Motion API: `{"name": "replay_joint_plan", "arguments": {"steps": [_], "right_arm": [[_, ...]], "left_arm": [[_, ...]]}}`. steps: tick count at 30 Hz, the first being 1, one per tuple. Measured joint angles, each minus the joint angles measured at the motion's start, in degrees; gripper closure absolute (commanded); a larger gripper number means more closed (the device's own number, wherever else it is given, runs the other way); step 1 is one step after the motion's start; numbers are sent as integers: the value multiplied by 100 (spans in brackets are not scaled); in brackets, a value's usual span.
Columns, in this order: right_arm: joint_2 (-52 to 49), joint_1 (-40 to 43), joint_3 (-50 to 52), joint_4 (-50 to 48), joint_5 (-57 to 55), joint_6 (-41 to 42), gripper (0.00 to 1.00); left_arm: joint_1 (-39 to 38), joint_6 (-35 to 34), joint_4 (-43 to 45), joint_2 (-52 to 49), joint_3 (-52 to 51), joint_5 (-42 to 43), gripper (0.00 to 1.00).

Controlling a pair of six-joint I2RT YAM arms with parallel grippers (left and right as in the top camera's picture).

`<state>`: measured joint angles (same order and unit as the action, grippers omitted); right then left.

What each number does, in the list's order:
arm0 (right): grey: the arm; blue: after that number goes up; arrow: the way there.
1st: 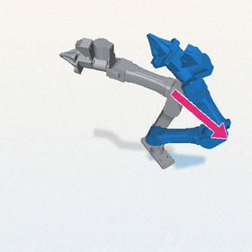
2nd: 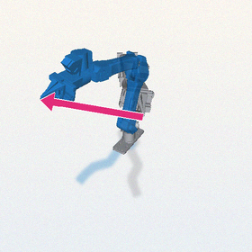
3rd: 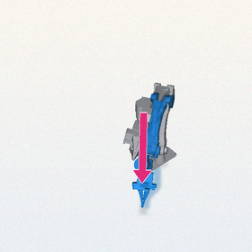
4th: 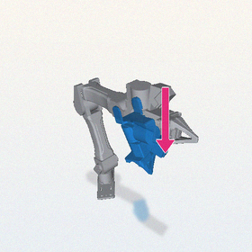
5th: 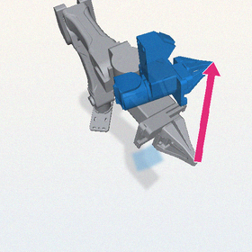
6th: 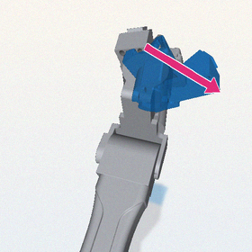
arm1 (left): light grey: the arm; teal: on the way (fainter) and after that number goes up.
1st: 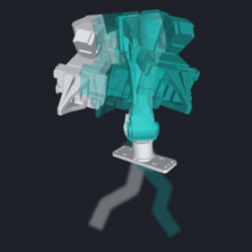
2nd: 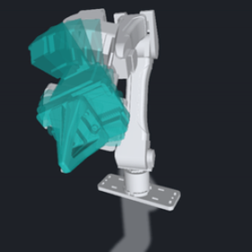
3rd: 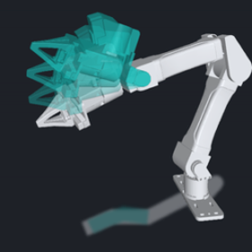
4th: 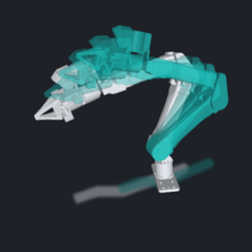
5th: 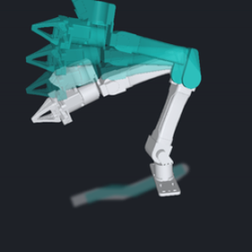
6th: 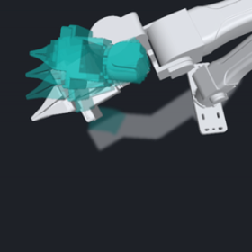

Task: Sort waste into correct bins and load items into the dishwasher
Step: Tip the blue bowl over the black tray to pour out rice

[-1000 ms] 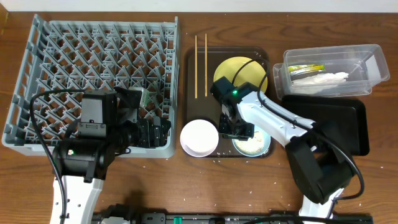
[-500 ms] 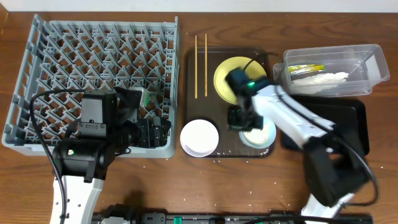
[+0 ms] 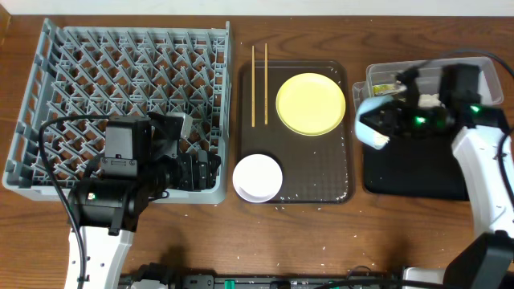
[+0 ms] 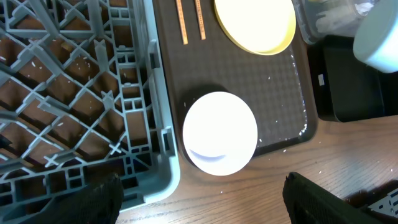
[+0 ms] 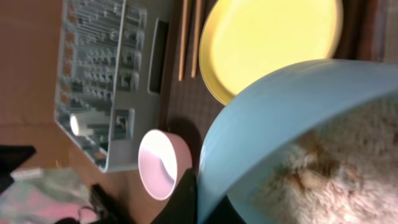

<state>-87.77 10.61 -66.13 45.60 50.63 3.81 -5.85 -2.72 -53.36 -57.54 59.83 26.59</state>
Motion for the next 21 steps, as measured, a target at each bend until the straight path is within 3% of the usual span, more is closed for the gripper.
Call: {"name": "replay_joint_plan", "arguments": {"steps": [4,11,16,21], "right_arm": [[-20,1093,979,-802,1274,-81,99],[-24,2092,1976,-1952,2450,-225,99],[-24,2162,2094,-2020,3093,-503,99],[-24,2168,2094,-2098,3016,-413,99]], "left_arm": [[0,0,-2,0,0,0,17],[0,0,-2,0,0,0,16],[0,0,-2,0,0,0,16],[0,0,-2,0,0,0,17]]}}
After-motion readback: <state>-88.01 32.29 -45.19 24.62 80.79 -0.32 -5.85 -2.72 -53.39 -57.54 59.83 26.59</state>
